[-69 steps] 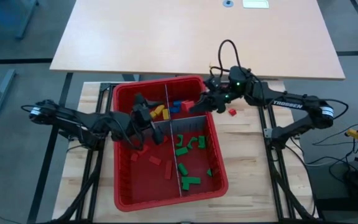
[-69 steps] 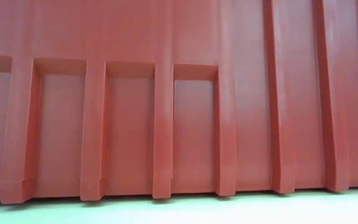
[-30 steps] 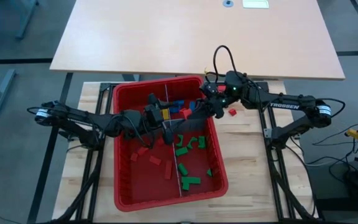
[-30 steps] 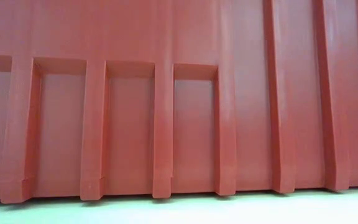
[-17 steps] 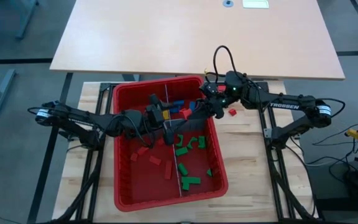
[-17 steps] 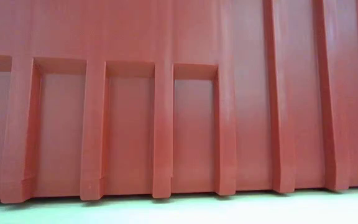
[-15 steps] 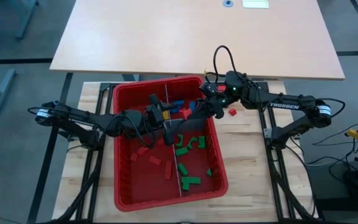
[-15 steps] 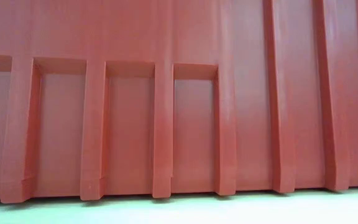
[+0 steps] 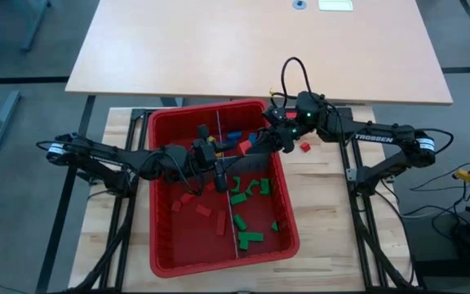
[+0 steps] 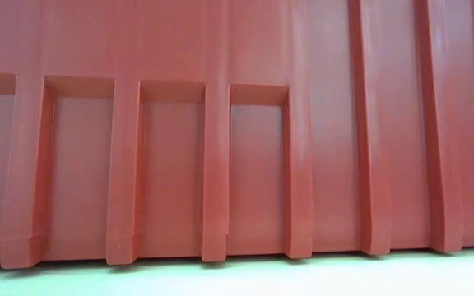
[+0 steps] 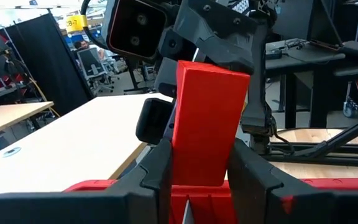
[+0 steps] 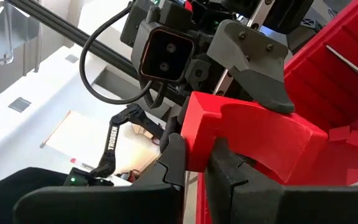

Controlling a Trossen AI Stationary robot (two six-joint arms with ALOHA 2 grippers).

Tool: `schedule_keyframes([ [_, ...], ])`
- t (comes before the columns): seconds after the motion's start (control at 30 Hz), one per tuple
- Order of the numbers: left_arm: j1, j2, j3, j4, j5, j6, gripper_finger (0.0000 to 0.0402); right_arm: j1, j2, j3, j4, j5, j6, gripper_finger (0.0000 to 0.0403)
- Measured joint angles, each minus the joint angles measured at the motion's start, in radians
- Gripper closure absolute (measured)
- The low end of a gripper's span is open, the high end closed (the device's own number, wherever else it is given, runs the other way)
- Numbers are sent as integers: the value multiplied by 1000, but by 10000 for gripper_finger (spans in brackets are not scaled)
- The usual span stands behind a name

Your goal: Sort blocks

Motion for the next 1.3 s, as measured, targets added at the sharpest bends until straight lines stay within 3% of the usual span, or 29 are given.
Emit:
schedule_keyframes([
  [0.13, 0, 0, 0, 0, -3, -14, 298, 0, 0, 0, 3, 5, -1, 386],
  [0.4, 3, -1, 0, 2, -17, -72, 298, 1, 0, 0, 23, 24, -20, 287],
  [0.6, 4, -5, 0, -19, -18, -81, 298, 1, -1, 0, 25, 27, -19, 253],
  [0.73, -9, -41, 2, -134, -18, -128, 298, 0, -11, -2, 23, 31, -23, 247],
  [0.9, -56, -126, 2, -397, -12, -225, 298, -18, -29, -2, 31, 26, -40, 252],
  [1.1, -132, -248, 1, -679, 137, -460, 298, -43, -27, -2, 21, 27, -82, 265],
  [1.3, -193, -289, 1, -903, 386, -703, 298, -77, -28, -2, 17, 30, -98, 280],
])
